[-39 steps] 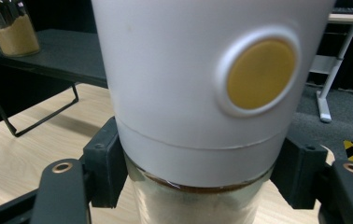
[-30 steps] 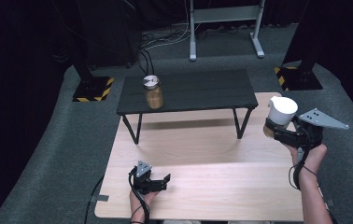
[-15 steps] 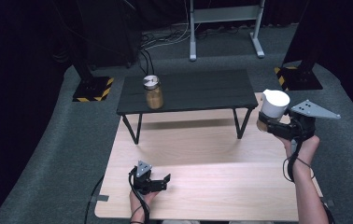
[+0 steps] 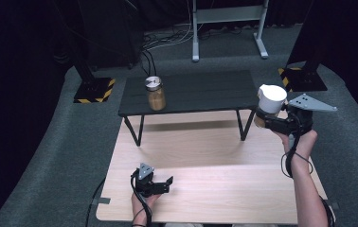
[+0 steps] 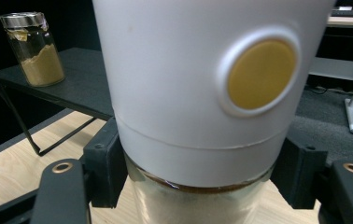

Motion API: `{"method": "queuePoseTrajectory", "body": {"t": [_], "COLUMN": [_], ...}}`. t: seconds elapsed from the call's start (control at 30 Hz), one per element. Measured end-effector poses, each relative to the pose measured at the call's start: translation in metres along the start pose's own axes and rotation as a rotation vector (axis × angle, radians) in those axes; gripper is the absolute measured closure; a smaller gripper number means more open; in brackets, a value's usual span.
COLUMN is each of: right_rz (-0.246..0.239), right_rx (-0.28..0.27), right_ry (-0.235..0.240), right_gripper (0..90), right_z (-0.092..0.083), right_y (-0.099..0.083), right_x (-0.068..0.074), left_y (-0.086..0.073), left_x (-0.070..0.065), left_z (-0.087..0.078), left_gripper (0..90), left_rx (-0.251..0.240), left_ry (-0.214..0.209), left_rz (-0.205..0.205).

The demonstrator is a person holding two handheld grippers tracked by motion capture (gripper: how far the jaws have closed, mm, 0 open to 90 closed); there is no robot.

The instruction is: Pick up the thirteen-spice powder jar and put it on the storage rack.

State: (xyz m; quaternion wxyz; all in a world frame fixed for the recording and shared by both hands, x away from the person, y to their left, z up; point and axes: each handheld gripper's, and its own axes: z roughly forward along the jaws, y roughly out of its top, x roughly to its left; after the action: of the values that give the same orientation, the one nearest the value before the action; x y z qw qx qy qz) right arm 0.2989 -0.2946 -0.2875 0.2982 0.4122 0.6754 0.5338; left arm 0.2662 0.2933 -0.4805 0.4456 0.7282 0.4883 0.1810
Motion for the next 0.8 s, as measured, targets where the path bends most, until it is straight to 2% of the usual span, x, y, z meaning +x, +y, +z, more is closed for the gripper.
{"method": "queuePoseTrajectory", "body": {"t": [0.8], "right_rz": [0.01], "right_rx": [-0.016], "right_ry": [0.018], "right_gripper": [30.1], "right_z": [0.022], "right_y": [0.015], "right_x": [0.006], "left_y": [-0.001], "left_x": [0.0], "left_z": [0.0], "left_gripper": [0.5], "left_rx": [-0.006], "left_ry": [-0.003], "left_rz": [0.004]}}
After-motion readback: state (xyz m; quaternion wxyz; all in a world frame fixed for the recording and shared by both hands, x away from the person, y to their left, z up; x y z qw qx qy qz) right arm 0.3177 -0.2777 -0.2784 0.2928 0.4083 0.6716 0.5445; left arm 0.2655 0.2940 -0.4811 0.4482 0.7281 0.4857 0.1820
